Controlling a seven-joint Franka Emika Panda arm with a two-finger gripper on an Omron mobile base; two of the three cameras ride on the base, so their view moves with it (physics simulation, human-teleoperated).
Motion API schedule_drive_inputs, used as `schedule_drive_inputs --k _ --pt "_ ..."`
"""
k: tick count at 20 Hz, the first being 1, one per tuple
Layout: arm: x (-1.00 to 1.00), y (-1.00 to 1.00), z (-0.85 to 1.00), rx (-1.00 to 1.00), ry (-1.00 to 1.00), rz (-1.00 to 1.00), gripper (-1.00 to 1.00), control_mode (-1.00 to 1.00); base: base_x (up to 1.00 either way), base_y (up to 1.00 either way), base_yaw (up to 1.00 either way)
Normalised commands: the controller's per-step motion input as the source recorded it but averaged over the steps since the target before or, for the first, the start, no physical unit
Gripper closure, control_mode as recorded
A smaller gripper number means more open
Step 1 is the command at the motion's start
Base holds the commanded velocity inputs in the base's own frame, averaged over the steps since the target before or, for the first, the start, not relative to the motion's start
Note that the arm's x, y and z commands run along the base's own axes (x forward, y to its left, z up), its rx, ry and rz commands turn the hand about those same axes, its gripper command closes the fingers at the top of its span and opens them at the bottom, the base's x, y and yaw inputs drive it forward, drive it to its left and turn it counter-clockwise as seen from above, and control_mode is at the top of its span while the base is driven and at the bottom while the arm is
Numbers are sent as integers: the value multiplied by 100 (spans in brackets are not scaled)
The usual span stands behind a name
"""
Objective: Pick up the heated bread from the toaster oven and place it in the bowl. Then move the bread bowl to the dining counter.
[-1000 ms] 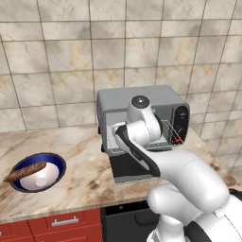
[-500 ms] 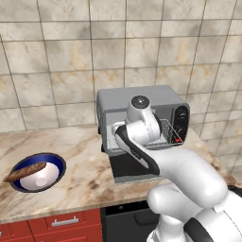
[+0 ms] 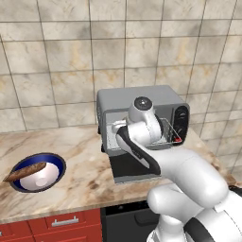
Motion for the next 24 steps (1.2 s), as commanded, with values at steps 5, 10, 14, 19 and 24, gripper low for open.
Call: schedule_drive_inputs --k 5,10,14,19,24 --pt "-28 -1 0 0 0 0 100 -100 0 0 0" --pt "-60 -2 13 0 0 0 100 -100 0 0 0" --pt "-49 0 51 0 -1 2 100 -100 0 0 0" --pt "-42 0 71 1 -4 12 100 -100 0 0 0" --pt "-60 6 62 0 0 20 100 -100 0 0 0"
